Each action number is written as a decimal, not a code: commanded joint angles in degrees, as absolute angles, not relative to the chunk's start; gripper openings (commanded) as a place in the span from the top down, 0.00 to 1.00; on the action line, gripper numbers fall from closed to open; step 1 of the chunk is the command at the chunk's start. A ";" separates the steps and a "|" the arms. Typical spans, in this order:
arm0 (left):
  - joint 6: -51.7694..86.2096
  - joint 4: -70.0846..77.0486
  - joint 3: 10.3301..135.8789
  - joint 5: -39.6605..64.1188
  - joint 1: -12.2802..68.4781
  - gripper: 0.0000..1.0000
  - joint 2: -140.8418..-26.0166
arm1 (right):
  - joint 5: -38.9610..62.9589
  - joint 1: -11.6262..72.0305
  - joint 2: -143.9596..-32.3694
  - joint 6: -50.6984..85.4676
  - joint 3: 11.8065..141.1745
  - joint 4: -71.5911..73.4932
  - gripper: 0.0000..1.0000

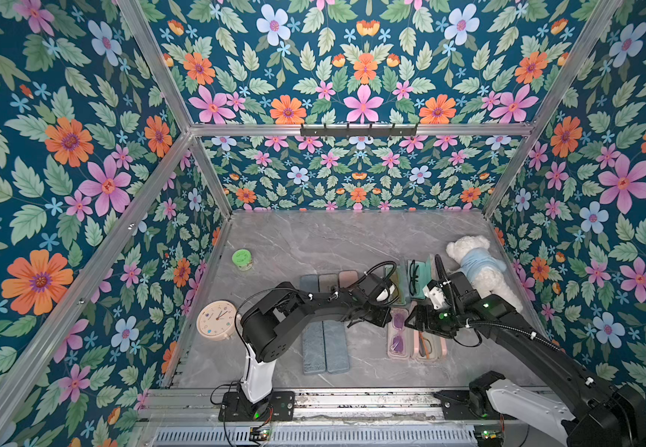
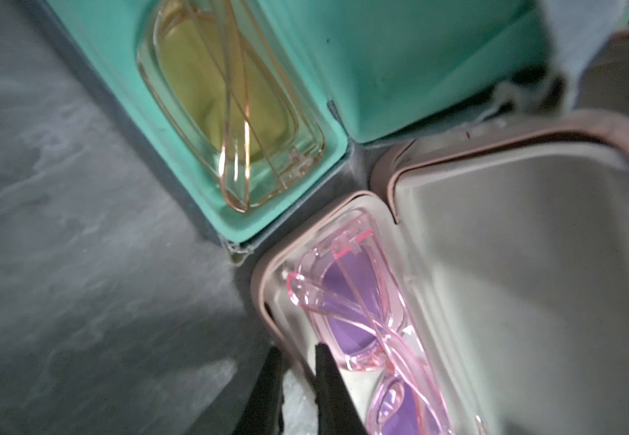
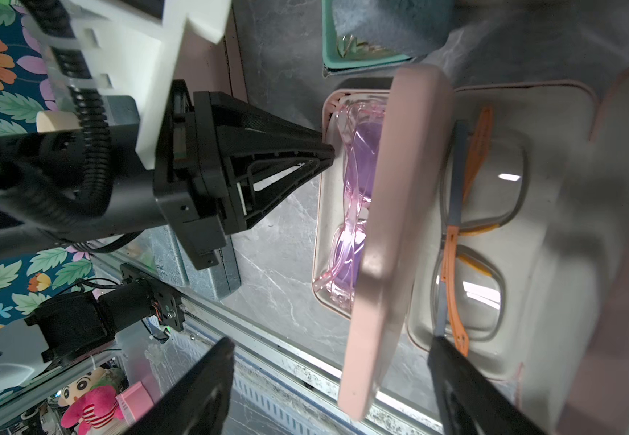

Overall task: Close the glasses case
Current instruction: Adjust the glasses case at the center of the board.

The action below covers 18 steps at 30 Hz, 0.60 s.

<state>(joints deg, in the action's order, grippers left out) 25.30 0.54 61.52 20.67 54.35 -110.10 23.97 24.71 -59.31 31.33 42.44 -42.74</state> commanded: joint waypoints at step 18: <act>24.52 -1.14 59.50 16.38 51.96 0.89 -107.49 | 28.15 26.03 -62.98 33.13 42.80 -36.12 0.20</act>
